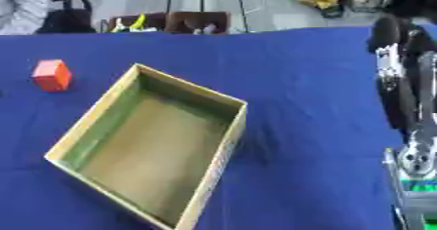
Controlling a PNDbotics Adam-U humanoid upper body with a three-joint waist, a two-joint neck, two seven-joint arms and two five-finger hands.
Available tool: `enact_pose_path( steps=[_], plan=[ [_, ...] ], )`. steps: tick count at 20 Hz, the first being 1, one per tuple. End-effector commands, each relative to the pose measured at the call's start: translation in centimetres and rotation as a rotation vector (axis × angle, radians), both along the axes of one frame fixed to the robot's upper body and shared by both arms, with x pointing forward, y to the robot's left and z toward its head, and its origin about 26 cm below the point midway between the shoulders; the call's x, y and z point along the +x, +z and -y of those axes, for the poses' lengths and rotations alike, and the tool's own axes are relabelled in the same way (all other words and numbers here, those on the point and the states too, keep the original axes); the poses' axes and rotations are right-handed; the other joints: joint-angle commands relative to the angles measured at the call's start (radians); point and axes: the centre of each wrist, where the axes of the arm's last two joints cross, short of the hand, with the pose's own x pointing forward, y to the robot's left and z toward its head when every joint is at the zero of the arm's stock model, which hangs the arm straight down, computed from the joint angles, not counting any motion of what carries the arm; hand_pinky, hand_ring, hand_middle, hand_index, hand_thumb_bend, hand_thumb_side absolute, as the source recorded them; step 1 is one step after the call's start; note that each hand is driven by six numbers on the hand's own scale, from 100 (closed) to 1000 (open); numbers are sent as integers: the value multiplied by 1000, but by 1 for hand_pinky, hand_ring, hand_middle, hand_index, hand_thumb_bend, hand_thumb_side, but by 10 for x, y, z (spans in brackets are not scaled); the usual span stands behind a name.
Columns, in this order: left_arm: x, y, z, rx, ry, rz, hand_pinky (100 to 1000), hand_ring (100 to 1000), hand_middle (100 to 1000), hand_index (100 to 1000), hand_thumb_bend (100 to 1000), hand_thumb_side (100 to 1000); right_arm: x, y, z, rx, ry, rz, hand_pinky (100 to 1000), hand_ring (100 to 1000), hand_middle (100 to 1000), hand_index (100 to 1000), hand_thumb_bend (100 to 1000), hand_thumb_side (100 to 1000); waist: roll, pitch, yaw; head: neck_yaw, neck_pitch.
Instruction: Pick up objects on the table and place them in the box.
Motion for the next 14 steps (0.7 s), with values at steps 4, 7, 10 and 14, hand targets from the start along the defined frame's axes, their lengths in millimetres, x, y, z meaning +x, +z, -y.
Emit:
enact_pose_path(
  steps=[4,7,10,14],
  plan=[
    [-2,6,0,10,-9,19,534,568,584,822,100,1000,-1,5,2,5,-3,23,662,608,537,743,445,1000,-1,-14,3,6,-14],
    [-2,6,-1,12,-7,21,532,568,585,824,100,1000,-1,5,2,4,-2,23,666,606,533,739,448,1000,0,-14,3,5,-14],
    [-1,10,-5,37,8,31,532,570,589,826,100,1000,-1,4,2,2,-3,19,669,609,533,738,451,1000,1,-15,3,2,-12],
    [1,27,-15,132,50,78,537,581,603,832,100,989,-2,3,4,-5,-9,11,671,615,531,736,454,1000,9,-21,6,-4,-5]
  ],
)
